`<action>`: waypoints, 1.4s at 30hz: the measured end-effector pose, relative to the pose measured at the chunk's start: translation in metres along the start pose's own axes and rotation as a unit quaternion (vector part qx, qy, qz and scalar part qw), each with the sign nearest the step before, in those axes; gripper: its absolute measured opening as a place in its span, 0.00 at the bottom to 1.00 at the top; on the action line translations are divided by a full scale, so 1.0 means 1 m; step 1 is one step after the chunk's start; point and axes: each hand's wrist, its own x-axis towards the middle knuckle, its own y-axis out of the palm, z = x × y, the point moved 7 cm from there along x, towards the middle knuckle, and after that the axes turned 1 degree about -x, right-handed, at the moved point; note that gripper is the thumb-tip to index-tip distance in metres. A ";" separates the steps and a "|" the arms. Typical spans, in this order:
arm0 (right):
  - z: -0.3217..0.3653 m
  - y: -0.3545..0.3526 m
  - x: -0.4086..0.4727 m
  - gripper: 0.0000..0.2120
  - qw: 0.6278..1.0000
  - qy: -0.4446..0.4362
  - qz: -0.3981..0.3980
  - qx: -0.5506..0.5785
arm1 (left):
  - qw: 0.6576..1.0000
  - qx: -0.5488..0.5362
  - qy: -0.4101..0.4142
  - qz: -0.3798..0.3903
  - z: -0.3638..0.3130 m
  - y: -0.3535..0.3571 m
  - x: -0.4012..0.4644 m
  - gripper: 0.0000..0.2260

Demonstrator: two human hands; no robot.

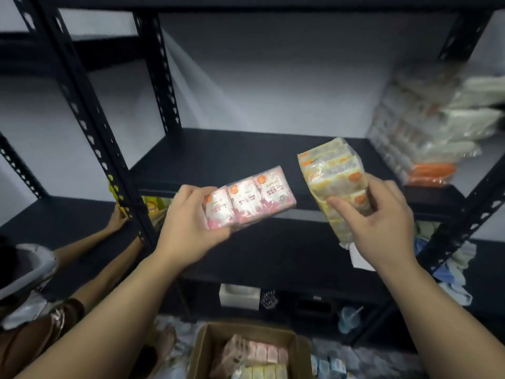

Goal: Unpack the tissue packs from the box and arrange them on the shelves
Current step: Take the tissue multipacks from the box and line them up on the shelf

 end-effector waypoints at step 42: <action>-0.043 0.157 0.169 0.49 0.895 -0.057 0.278 -0.345 | 0.938 0.217 -0.047 0.267 0.044 0.076 0.224 0.36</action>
